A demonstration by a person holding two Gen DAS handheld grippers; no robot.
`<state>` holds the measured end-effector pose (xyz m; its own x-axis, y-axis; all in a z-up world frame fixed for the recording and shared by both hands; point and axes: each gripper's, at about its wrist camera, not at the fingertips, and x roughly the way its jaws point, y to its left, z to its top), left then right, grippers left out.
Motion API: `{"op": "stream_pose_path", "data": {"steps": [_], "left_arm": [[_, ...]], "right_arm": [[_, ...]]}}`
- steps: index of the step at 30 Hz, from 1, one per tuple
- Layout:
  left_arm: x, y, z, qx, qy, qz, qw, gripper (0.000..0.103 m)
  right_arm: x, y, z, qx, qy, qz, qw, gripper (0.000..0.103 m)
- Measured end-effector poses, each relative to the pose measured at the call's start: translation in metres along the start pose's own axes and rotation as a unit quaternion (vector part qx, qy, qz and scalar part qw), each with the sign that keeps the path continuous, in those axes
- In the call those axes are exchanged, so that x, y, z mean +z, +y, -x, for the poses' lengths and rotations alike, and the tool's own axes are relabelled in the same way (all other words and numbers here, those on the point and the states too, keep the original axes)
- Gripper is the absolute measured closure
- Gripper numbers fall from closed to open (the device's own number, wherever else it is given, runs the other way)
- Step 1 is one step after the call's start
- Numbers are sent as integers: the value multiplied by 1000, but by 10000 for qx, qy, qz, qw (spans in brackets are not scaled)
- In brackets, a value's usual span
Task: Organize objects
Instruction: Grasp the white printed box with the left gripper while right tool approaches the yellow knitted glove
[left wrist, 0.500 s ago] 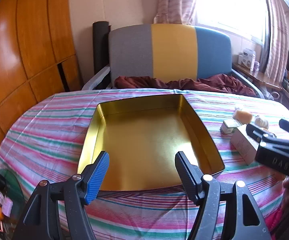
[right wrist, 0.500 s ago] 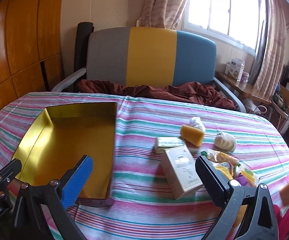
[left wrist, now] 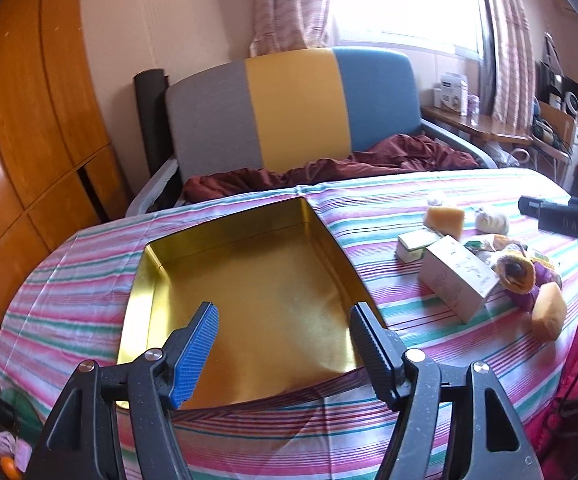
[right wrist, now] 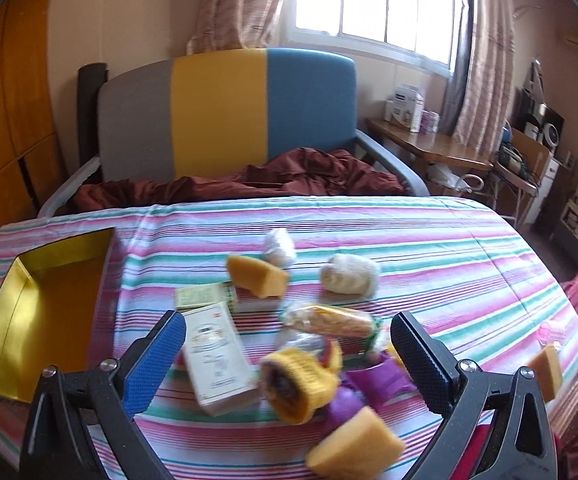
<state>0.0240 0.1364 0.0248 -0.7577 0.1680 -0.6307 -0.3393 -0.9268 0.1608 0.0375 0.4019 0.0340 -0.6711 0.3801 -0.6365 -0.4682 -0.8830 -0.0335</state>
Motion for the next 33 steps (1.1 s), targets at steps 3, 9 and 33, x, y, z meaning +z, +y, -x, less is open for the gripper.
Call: {"op": "stream_pose_path", "data": {"steps": [3, 9, 33], "left_arm": [[2, -12, -1, -30, -17, -185, 9998, 34], [6, -36, -7, -195, 36, -474, 9987, 34], [54, -138, -136, -2251, 2062, 573, 9505, 26]], "right_arm": [[3, -25, -8, -44, 55, -236, 9997, 0], [5, -73, -33, -71, 222, -753, 9969, 0], [-13, -137, -74, 551, 741, -2222, 9706, 0]]}}
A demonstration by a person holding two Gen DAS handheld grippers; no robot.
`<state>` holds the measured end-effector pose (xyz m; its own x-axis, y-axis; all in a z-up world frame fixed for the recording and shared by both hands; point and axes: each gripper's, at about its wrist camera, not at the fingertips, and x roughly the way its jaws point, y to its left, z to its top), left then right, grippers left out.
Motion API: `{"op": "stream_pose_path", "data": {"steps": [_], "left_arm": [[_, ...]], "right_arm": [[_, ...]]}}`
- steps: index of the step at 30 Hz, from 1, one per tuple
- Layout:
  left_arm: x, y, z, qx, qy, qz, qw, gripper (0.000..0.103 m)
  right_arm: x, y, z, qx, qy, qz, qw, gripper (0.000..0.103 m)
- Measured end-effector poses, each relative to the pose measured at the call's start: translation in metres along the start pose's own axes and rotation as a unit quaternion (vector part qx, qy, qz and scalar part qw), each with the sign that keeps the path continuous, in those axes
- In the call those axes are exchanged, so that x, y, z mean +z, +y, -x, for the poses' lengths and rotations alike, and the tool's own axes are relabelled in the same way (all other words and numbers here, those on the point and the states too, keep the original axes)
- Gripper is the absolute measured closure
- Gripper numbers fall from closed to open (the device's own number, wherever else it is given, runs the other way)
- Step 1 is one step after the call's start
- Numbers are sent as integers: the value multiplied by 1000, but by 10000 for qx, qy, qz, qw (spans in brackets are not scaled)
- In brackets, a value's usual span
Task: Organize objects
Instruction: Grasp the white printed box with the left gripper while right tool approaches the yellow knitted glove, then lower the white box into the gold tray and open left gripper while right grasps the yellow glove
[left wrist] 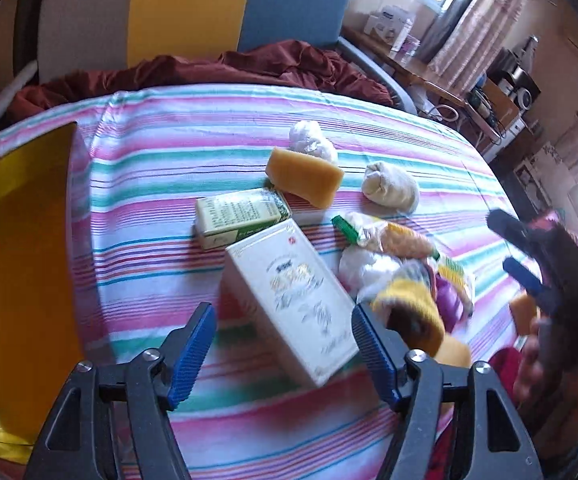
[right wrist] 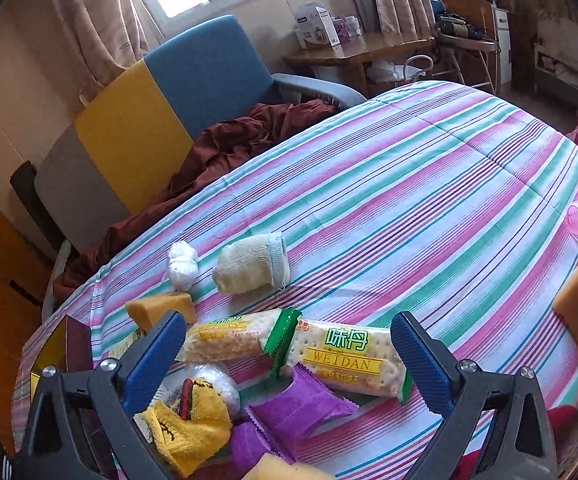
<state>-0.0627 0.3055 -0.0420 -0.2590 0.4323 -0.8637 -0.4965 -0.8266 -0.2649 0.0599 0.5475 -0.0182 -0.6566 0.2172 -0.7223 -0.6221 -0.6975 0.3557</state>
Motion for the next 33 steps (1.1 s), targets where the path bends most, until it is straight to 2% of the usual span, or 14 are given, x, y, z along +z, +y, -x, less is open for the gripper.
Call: {"op": "stream_pose_path", "data": {"steps": [3, 8, 10, 12, 13, 15, 17, 18, 21, 25, 29, 32, 33], "left_arm": [[13, -3, -21, 51, 186, 185, 9996, 24], [23, -14, -46, 270, 339, 63, 9990, 22], [20, -10, -53, 299, 409, 53, 9987, 24], [12, -3, -57, 241, 478, 73, 9985, 35], [6, 1, -57, 149, 499, 98, 9986, 36], [-7, 8, -47, 32, 245, 32, 9997, 43], [-16, 12, -41, -15, 152, -28, 9999, 45], [-20, 13, -35, 16, 70, -51, 10000, 50], [-29, 19, -22, 76, -36, -118, 9999, 50], [-36, 14, 3, 14, -382, -376, 9986, 50], [-39, 10, 32, -11, -749, -583, 9955, 50], [-41, 16, 48, -56, -862, -550, 9947, 50], [-42, 20, 53, -36, -897, -520, 9946, 50]], "right_arm": [[-1, 3, -1, 46, 16, 61, 10000, 0], [-1, 3, -2, 111, 37, 61, 9999, 0], [-1, 3, -3, 136, 49, 69, 9999, 0], [0, 4, -3, 149, 56, 72, 9998, 0], [0, 4, -4, 162, 72, 81, 9998, 0], [0, 7, -5, 222, 118, 136, 9996, 0], [-2, 13, -6, 291, 159, 249, 9991, 0], [-3, 16, -6, 342, 171, 320, 9988, 0], [-7, 30, -6, 712, 264, 630, 9951, 0], [-21, 61, -6, 1135, 499, 1318, 9835, 1], [-32, 76, -13, 1224, 843, 1658, 9749, 12], [-37, 79, -17, 1249, 1041, 1770, 9707, 22], [-39, 81, -19, 1227, 1115, 1818, 9693, 23]]}}
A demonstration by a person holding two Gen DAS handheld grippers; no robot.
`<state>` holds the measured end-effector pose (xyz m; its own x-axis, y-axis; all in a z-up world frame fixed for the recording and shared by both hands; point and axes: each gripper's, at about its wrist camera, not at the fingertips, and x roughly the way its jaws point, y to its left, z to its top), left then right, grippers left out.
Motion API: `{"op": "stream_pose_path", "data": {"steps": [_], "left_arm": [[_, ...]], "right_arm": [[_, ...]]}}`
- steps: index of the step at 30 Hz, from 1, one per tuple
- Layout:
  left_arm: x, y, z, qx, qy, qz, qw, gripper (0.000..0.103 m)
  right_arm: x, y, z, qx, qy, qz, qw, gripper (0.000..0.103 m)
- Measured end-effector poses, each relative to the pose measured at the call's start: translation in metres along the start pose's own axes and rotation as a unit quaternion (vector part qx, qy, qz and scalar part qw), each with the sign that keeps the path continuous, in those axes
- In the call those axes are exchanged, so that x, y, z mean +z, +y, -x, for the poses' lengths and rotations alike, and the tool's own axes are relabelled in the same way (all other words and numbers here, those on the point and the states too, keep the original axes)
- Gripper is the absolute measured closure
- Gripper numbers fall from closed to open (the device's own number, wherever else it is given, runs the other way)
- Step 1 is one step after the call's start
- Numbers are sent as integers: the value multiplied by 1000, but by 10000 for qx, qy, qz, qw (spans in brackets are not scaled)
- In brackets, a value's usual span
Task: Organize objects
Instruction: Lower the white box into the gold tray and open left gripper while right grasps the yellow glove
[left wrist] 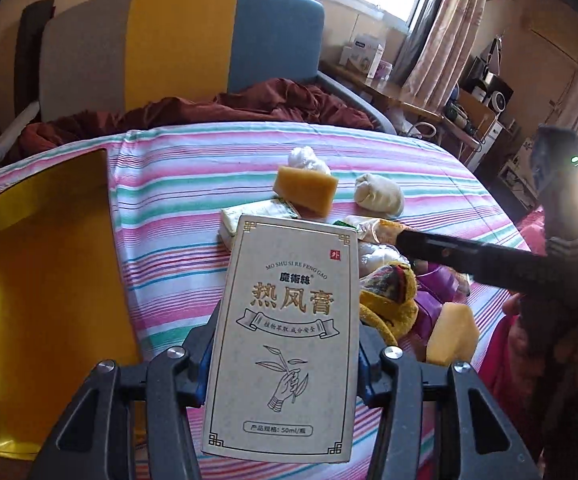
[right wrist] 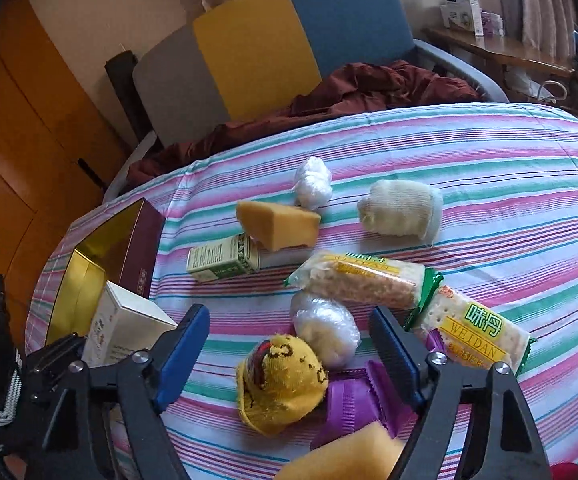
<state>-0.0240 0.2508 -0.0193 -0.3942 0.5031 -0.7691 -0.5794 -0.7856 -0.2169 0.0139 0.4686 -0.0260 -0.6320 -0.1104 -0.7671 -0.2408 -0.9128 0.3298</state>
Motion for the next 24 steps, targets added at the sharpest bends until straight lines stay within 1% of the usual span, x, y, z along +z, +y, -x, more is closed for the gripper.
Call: {"op": "stream_pose_path", "data": {"steps": [3, 7, 10, 13, 16, 17, 18, 19, 21, 24], "left_arm": [[-4, 16, 11, 47, -98, 144, 9998, 50], [-10, 45, 33, 245, -243, 313, 9989, 50], [-15, 72, 53, 518, -370, 419, 9971, 50], [-19, 109, 64, 1002, -427, 587, 9923, 50], [-25, 150, 65, 1649, -306, 703, 9833, 50], [-29, 166, 63, 1886, -267, 754, 9788, 50], [-34, 179, 59, 2107, -158, 749, 9746, 50], [-40, 193, 54, 2366, -18, 798, 9683, 50], [-50, 215, 46, 2580, 210, 946, 9613, 50], [-64, 236, 37, 2803, 391, 1075, 9531, 50]], "right_arm": [[-3, 6, -10, -80, 294, 146, 9994, 23], [-7, 12, -21, -179, 562, 317, 9978, 24], [-10, 19, -27, -175, 684, 462, 9964, 25], [-14, 27, -35, -256, 859, 645, 9939, 26], [-18, 33, -43, -340, 1037, 823, 9906, 29], [-19, 34, -45, -399, 1083, 865, 9895, 30], [-20, 35, -47, -443, 1130, 893, 9886, 31], [-21, 35, -49, -477, 1166, 912, 9878, 33], [-23, 35, -53, -562, 1236, 930, 9864, 39], [-24, 33, -57, -701, 1335, 965, 9838, 47]]}}
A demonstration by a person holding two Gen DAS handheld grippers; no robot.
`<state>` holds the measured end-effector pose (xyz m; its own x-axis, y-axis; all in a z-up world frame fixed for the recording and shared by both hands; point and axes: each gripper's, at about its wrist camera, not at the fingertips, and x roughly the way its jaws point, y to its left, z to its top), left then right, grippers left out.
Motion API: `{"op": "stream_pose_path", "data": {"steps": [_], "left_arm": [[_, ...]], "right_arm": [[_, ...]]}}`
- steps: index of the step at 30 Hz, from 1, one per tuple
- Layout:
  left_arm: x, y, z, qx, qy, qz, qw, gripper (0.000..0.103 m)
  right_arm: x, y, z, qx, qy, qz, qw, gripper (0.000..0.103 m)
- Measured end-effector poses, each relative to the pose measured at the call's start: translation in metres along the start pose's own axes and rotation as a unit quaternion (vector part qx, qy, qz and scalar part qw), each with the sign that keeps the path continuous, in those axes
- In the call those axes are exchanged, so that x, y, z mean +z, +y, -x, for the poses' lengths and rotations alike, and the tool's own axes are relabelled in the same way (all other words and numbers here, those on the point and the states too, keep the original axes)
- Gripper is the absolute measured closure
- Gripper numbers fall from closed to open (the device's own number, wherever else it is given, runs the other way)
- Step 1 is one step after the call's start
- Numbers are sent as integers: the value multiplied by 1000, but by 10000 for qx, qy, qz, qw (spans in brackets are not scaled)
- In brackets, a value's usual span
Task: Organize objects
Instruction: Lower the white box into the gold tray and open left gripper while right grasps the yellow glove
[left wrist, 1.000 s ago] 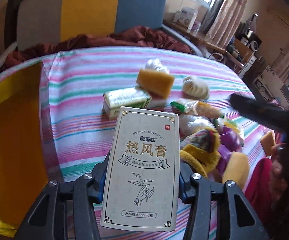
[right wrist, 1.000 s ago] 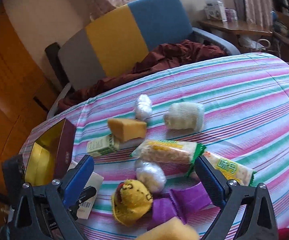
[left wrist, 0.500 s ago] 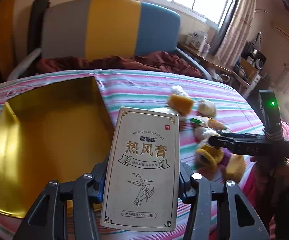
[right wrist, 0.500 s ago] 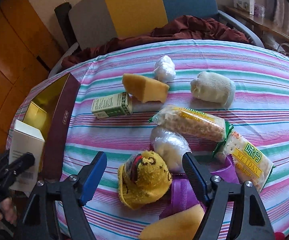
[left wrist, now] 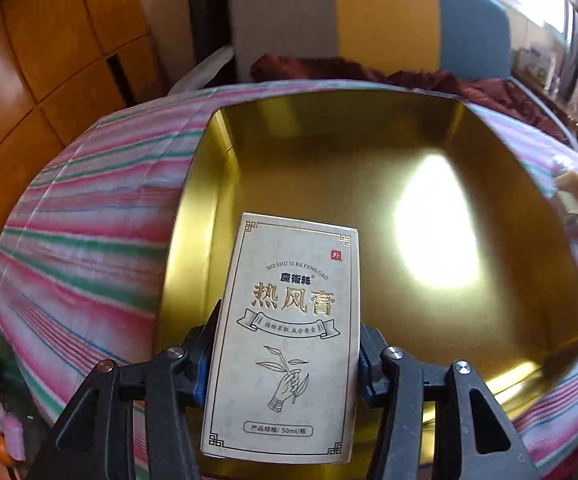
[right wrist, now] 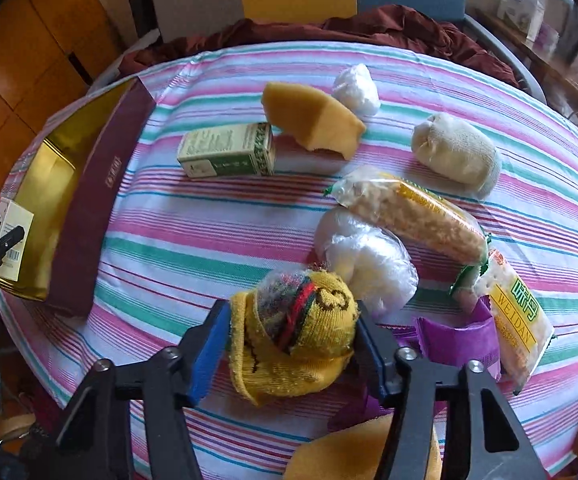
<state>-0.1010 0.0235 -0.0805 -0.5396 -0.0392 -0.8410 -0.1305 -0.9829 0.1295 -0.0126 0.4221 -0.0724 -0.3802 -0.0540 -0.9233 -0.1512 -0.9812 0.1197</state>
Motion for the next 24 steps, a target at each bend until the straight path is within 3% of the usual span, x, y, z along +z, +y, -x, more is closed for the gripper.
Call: {"op": "stream_pose_path", "data": {"steps": [4, 7, 12, 15, 24], "left_arm": [[-7, 1, -7, 168, -113, -77, 9998, 49], [-7, 3, -4, -45, -161, 60, 9998, 48], [-10, 4, 16, -122, -449, 79, 9989, 36], [-11, 2, 22, 37, -530, 18, 9986, 35], [-21, 21, 40, -67, -677, 464, 9966, 32]], "right_arm": [[0, 2, -3, -122, 8, 108, 9999, 50], [0, 4, -4, -178, -4, 149, 9997, 51], [0, 4, -4, -217, -7, 174, 9996, 52], [0, 4, -4, -251, -11, 204, 9995, 52], [-2, 7, -2, -350, -51, 307, 9989, 53]]}}
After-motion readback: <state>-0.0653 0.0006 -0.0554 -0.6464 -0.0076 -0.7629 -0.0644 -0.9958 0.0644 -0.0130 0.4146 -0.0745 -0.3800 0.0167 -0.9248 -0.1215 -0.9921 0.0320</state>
